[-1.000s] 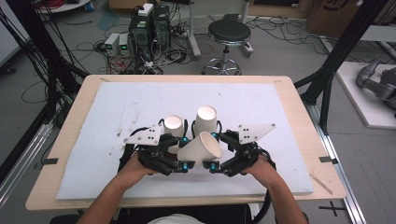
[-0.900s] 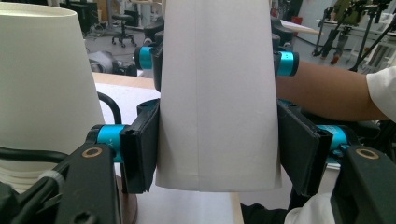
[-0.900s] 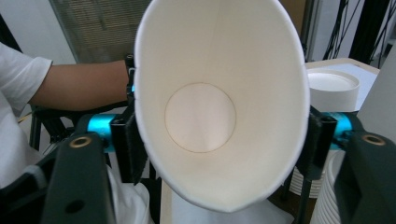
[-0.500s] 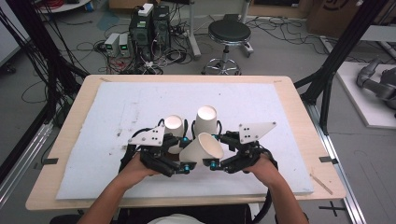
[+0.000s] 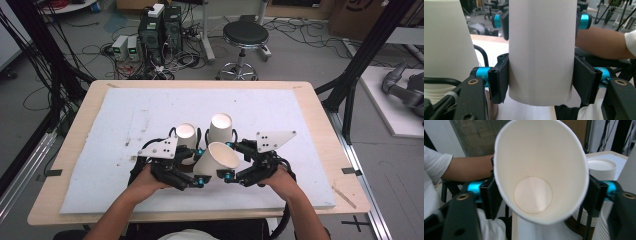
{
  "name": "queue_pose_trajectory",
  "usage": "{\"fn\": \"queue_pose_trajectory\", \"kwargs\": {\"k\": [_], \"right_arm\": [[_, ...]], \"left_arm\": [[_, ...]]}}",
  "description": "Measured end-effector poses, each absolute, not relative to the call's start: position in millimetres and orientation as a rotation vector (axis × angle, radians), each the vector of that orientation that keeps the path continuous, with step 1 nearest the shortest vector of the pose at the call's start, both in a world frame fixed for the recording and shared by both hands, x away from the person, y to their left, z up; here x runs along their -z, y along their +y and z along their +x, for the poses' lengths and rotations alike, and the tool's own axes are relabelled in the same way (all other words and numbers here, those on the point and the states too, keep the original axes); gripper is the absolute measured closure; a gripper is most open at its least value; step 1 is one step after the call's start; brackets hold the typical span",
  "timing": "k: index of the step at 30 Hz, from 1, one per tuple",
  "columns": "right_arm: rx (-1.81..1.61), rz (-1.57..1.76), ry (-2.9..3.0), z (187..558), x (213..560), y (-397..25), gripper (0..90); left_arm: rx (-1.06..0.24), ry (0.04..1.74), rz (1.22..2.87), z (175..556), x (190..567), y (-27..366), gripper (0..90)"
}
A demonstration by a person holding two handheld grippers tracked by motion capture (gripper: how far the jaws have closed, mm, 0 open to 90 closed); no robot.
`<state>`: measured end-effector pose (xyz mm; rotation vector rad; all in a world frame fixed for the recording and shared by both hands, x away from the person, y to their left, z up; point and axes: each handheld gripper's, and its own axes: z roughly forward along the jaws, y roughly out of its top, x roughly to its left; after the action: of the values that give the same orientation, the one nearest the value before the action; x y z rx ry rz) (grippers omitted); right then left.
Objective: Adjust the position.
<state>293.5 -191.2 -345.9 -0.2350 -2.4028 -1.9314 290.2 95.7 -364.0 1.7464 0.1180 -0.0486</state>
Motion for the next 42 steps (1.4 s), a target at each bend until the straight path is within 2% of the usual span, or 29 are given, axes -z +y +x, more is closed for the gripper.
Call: {"fn": "queue_pose_trajectory", "kwargs": {"k": [2, 5, 8, 15, 17, 19, 24, 30, 35, 39, 42], "right_arm": [[1.943, -0.24, -2.387, 293.5, 346.3, -191.7, 27.0], [1.969, -0.222, -2.363, 294.0, 345.2, -192.8, 35.6], [1.969, -0.204, -2.371, 294.1, 344.5, -193.5, 37.2], [1.953, -0.187, -2.403, 293.3, 341.9, -194.3, 38.1], [1.951, -0.184, -2.406, 293.0, 341.2, -194.1, 38.2], [1.947, -0.183, -2.407, 292.4, 340.9, -193.5, 38.7], [1.943, -0.164, -2.4, 291.4, 340.9, -191.3, 38.4], [2.0, -0.207, -2.333, 291.3, 341.7, -191.8, 30.3], [2.02, -0.194, -2.327, 291.7, 341.0, -193.5, 38.0], [2.008, -0.191, -2.35, 292.5, 340.6, -193.6, 39.0], [1.989, -0.192, -2.379, 291.9, 339.4, -193.8, 39.5]], "left_arm": [[0.046, 0.119, 1.743, 290.4, 363.8, 96.3, 36.5], [0.048, 0.124, 1.746, 290.6, 364.7, 95.8, 36.6], [0.049, 0.128, 1.753, 289.9, 365.0, 93.8, 36.4], [0.039, 0.154, 1.759, 289.9, 365.3, 92.3, 29.9], [0.046, 0.152, 1.765, 289.6, 366.0, 91.3, 30.0], [0.047, 0.126, 1.774, 289.0, 367.0, 89.6, 35.1], [0.054, 0.111, 1.778, 287.8, 367.8, 87.9, 36.6], [0.049, 0.112, 1.753, 288.6, 366.2, 90.6, 36.2], [0.049, 0.121, 1.757, 288.4, 367.2, 90.2, 36.6], [0.032, 0.136, 1.763, 288.1, 367.8, 88.6, 35.5], [0.029, 0.151, 1.763, 288.6, 366.9, 88.6, 29.0]]}}
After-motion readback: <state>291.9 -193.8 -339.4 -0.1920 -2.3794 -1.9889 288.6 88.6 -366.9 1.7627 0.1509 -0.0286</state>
